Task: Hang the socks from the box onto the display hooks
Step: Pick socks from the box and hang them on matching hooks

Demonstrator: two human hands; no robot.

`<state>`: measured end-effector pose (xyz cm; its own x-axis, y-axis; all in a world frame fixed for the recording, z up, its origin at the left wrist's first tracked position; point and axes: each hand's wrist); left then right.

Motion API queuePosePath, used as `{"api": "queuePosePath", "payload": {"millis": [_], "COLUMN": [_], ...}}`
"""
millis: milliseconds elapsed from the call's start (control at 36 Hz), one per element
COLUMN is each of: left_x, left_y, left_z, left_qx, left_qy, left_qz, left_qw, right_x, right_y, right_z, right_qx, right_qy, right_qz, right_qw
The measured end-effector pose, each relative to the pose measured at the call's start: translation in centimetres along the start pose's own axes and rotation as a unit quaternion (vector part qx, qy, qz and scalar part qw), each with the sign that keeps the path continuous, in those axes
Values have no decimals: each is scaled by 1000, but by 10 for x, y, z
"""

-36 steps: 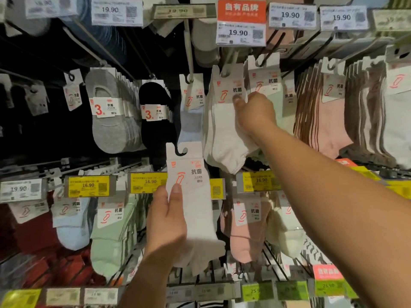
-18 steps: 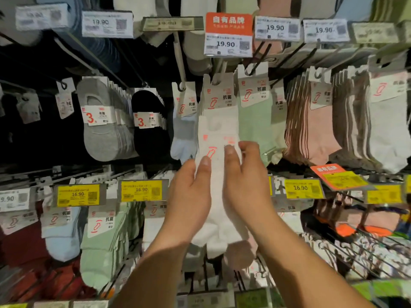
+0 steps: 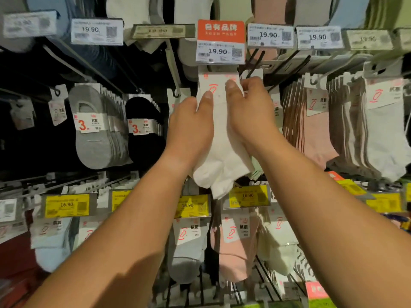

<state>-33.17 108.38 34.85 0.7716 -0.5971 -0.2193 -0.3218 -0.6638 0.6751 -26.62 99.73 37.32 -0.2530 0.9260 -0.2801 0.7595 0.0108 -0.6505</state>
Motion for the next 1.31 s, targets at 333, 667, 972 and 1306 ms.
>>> {"api": "queuePosePath", "payload": {"millis": [333,667,972,1306], "left_x": [9,13,27,-6], "left_y": [-28,-65,-93,-115], "left_z": [-21,-22,-40,-36], "left_qx": [-51,-64,-143,-172], "left_qy": [-39,-12,-167,-333], "left_qz": [-39,-131,173,88], "left_qw": [997,989,960,923], "right_x": [15,34,42,41], "right_y": [21,59,70,91], "right_z": [-20,1,-14,2], "right_qx": [59,41,157,165], "right_qy": [-31,-40,-156,-244], "right_qz": [39,147,10,69], "right_qw": [997,987,975,953]}}
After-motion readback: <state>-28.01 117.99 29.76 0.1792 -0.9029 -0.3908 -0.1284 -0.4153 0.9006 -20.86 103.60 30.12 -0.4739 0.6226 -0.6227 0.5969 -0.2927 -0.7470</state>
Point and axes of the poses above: each hand's wrist, its own z-axis away from the middle knuckle, its own x-axis out of the palm, y = z × x, and after that the axes turned 13 degrees about -y, right-handed
